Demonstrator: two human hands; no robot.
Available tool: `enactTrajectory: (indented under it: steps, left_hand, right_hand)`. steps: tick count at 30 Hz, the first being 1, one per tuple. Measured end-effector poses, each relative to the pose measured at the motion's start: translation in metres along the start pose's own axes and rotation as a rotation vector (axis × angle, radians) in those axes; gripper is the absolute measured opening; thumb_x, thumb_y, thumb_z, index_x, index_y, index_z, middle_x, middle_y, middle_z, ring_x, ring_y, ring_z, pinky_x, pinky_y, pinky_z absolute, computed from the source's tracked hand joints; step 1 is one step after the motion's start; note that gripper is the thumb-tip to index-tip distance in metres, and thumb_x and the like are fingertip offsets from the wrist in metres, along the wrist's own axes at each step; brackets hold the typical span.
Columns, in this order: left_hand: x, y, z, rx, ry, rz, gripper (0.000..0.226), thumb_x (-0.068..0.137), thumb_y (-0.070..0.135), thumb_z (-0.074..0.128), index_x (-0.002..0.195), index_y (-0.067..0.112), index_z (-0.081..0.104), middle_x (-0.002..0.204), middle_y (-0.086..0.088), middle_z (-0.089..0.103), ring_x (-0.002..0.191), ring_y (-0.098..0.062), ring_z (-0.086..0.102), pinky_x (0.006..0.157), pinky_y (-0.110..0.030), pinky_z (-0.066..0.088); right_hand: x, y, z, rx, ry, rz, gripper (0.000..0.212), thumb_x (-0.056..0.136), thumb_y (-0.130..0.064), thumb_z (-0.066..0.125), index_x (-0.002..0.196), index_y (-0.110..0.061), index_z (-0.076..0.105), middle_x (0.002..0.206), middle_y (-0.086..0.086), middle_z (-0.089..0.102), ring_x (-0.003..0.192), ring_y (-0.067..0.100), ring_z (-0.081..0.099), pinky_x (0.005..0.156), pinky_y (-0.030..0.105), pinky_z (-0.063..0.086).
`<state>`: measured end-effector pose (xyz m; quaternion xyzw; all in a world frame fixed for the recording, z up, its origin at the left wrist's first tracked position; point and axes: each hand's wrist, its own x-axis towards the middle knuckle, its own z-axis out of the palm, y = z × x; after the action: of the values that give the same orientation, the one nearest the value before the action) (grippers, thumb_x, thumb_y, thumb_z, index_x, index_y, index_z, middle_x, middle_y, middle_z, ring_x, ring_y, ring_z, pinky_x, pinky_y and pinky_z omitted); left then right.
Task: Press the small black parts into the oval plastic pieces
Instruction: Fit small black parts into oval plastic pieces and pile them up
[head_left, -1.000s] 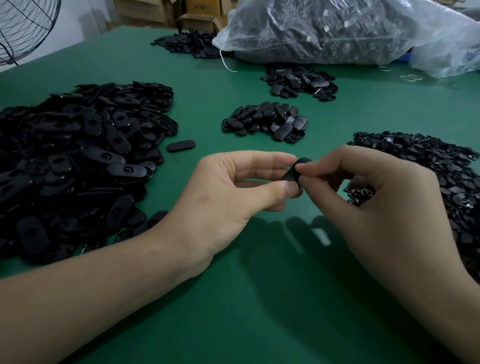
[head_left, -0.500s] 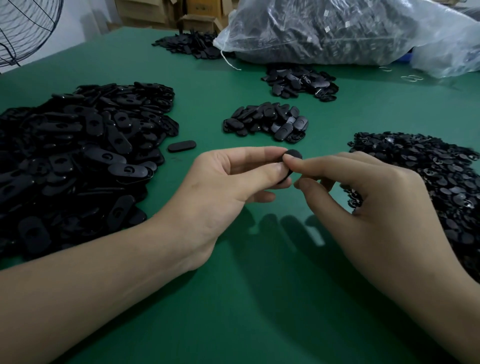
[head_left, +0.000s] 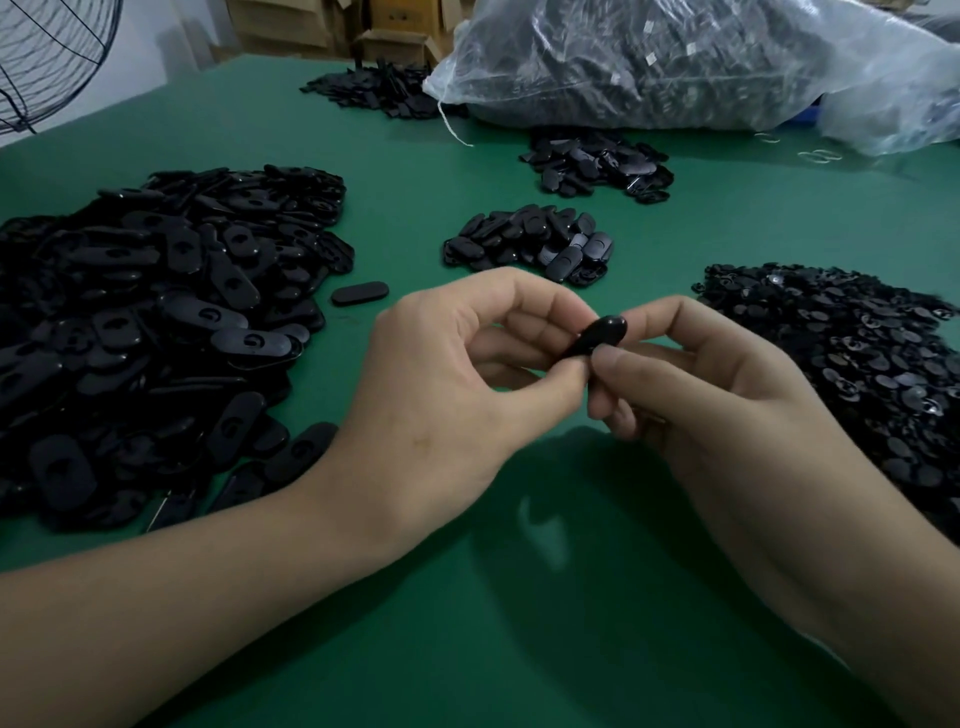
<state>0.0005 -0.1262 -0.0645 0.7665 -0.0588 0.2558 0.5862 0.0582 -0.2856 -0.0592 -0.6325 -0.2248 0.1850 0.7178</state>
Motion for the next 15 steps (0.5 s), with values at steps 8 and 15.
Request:
enactTrajectory:
  steps: [8,15]
  left_hand:
    - [-0.002,0.003,0.0,0.179,0.052,0.105,0.026,0.083,0.0,0.078,0.095,0.023,0.073,0.083,0.007,0.077,0.079,-0.008,0.076,0.077,-0.019,0.059]
    - [-0.002,0.012,-0.008,0.483,0.087,0.379,0.019,0.086,0.001,0.077,0.099,0.014,0.077,0.091,0.006,0.075,0.085,-0.004,0.072,0.081,-0.018,0.056]
  right_hand:
    - [0.0,-0.001,0.001,0.171,-0.069,0.071,0.01,0.076,-0.014,0.07,0.078,-0.022,0.074,0.074,0.006,0.067,0.067,0.012,0.055,0.061,0.018,0.049]
    - [0.003,-0.002,-0.002,0.259,-0.144,0.134,0.011,0.071,-0.015,0.072,0.079,-0.021,0.075,0.073,0.007,0.065,0.062,0.012,0.055,0.062,0.021,0.047]
